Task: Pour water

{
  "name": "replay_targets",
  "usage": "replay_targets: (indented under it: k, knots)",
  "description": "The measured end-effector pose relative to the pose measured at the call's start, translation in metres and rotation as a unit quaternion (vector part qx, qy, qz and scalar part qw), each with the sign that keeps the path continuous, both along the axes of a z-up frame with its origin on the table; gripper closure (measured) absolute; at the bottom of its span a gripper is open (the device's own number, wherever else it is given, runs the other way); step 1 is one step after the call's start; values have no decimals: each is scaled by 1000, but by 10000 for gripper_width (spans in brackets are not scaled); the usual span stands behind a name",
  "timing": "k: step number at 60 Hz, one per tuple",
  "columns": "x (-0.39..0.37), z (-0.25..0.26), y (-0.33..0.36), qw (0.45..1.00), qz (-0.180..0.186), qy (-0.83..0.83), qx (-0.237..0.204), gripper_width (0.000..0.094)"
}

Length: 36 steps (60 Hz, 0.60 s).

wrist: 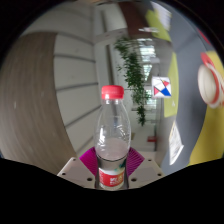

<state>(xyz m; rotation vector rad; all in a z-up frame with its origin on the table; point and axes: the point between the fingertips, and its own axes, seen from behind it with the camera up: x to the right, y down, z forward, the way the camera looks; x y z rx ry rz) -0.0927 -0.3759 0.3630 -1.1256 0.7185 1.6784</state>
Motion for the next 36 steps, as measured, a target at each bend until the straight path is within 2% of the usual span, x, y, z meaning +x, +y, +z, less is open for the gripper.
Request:
replay_targets:
  k: [9,18,22,23,36]
  knots:
    - [34,-38,33,982,33,178,-46,613]
    - [45,-84,47,958,42,267,-97,614]
    - [43,-96,32,956,43,272,-102,613]
    - [40,-93,53,956,44,269,-106,614]
    - [36,-89,55,962,53,249,-105,617]
